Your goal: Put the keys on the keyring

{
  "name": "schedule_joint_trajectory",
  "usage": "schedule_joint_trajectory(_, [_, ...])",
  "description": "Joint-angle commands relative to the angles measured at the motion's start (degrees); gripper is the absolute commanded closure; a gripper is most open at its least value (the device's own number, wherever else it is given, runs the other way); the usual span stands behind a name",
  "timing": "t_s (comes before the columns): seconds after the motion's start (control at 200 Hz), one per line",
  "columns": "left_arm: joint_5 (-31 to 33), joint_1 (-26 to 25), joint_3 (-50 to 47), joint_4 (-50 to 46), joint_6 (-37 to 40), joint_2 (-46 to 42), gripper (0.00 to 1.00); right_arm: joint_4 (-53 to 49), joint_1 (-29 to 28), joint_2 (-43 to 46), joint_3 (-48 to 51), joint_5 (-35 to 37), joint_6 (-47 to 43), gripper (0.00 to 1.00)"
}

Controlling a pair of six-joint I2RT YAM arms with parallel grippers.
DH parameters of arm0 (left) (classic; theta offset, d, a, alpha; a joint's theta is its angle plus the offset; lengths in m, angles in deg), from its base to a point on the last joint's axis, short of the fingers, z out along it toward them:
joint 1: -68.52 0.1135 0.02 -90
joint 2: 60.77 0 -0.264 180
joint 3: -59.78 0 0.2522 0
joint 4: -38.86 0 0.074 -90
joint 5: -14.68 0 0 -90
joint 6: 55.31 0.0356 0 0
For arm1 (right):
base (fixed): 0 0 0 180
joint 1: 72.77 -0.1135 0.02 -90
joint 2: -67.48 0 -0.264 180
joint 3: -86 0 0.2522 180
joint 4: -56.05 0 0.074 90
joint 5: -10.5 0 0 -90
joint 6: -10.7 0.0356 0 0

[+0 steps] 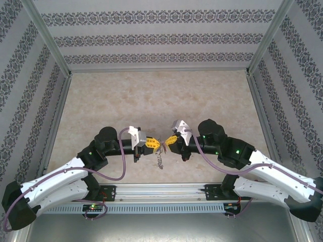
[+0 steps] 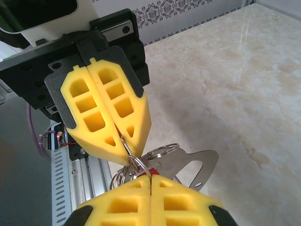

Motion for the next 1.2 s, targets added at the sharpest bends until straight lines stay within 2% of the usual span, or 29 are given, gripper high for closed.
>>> schedule_joint_trajectory(0.0, [1.4, -1.1, 2.8, -1.2, 2.9, -1.6, 1.0, -2.4, 0.8, -0.8, -2.2, 1.8, 1.2, 1.0])
schedule_joint_trajectory(0.225, [6.7, -2.3, 3.2, -2.7, 5.5, -2.2, 1.0, -3.4, 0.8, -2.4, -3.3, 3.2, 4.1, 1.0])
schedule_joint_trajectory(0.46, [9.2, -2.4, 3.0, -3.7, 6.2, -2.8, 1.0, -4.5, 1.1, -1.2, -1.9, 4.2, 5.7, 1.0])
schedule_joint_trajectory(0.595, [12.5, -2.4, 3.1, -6.1, 5.9, -3.2, 1.0, -8.1, 7.2, -2.5, 1.5, 1.9, 10.3, 1.0])
schedule_joint_trajectory(0.729, [15.3, -2.4, 0.8, -6.8, 3.6, -5.4, 1.0, -8.9, 10.3, -3.9, 6.8, 2.2, 14.0, 1.0])
schedule_joint_trajectory(0.954, [17.4, -2.5, -2.5, -7.5, 1.3, -10.8, 1.0, 0.3, 13.2, -9.2, 17.1, -0.6, 19.1, 1.0])
schedule_joint_trajectory(1.194, [17.2, -2.4, -2.2, -7.4, 1.9, -9.5, 1.0, 11.5, 13.8, -17.3, 22.9, -2.3, 21.2, 1.0])
